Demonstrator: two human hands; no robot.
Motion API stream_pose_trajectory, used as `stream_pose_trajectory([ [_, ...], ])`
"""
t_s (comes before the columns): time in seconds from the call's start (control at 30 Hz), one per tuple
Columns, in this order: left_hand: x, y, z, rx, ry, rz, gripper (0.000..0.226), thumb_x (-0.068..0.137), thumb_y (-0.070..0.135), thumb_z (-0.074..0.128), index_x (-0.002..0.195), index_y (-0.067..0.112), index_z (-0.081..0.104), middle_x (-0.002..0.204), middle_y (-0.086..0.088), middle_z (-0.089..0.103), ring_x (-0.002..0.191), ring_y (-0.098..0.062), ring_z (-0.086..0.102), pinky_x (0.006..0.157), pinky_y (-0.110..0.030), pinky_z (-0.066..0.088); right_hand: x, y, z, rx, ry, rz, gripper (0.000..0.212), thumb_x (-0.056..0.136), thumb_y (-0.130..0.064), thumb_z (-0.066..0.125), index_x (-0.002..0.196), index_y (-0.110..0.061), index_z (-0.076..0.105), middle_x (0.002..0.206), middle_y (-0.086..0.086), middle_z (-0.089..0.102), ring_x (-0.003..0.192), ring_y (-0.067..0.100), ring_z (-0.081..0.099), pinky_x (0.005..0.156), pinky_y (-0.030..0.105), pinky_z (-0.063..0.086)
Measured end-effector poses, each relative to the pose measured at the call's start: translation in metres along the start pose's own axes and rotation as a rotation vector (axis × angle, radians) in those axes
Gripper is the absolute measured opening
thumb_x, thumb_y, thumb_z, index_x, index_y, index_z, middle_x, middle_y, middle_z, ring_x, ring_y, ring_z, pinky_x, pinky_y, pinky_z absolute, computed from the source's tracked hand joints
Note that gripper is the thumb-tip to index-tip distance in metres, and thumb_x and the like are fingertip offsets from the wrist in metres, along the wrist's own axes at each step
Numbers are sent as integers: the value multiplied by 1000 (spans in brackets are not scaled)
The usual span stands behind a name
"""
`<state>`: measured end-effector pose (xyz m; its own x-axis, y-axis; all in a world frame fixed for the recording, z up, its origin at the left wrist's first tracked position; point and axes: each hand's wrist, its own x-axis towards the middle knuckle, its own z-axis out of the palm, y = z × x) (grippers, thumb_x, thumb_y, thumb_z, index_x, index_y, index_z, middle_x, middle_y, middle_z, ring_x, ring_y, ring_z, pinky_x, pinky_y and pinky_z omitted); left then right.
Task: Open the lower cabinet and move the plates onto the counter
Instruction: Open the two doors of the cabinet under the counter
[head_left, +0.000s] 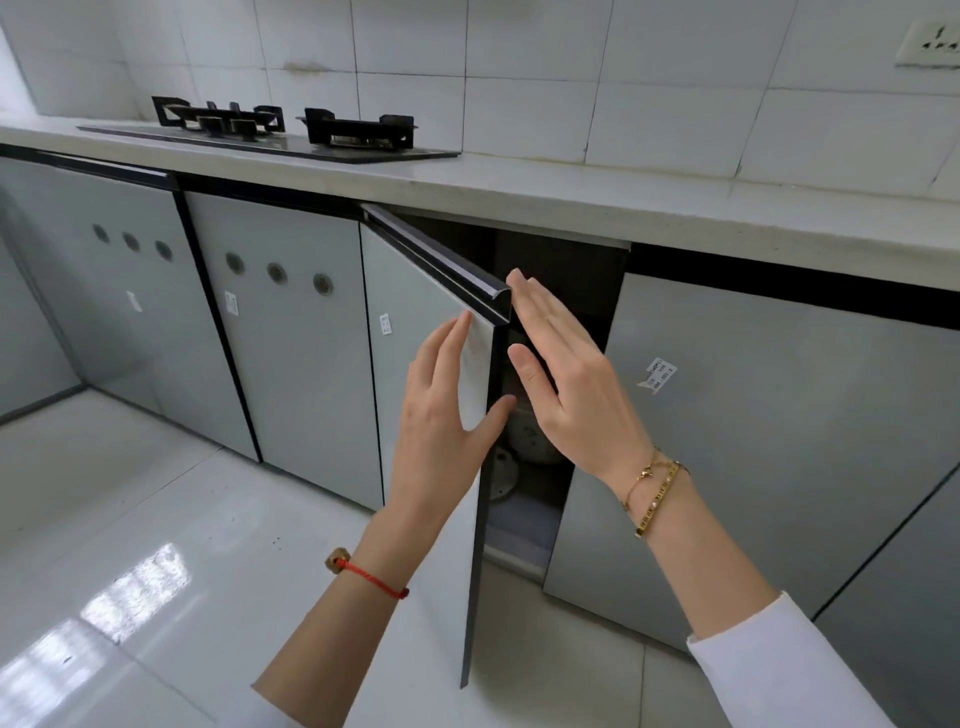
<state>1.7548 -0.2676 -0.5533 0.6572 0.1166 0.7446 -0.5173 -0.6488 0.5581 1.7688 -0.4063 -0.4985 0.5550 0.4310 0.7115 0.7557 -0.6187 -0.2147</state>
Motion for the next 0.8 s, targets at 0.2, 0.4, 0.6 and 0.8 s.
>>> stream_pose_trajectory([
  [0.2,-17,-10,-39,20,111,-3,71,85,15,69,146,13,34,142,-3,46,128,-17,48,105,-40,43,11,-35,19,50,-11,-126,51,100,-27,38,147,-9,27,155,3,29,146,13,20,117,38,27],
  [0.4,-23,-28,-89,8,211,-39,62,83,5,67,140,11,43,133,3,56,119,-8,55,99,-34,49,37,-69,47,77,25,-290,47,100,-22,43,143,-6,36,150,4,38,144,14,24,119,34,25],
  [0.6,-26,-55,-140,126,235,-51,59,85,2,61,141,13,43,133,4,58,119,-6,56,101,-28,47,65,-106,91,157,19,-367,50,99,-26,44,145,-8,34,151,3,38,146,14,20,119,34,24],
  [0.8,-20,-90,-180,225,319,-136,58,87,5,60,140,19,44,124,10,63,106,-5,62,95,-24,49,93,-136,136,158,-19,-422,56,98,-29,44,148,-13,26,155,-1,29,148,14,10,121,37,18],
])
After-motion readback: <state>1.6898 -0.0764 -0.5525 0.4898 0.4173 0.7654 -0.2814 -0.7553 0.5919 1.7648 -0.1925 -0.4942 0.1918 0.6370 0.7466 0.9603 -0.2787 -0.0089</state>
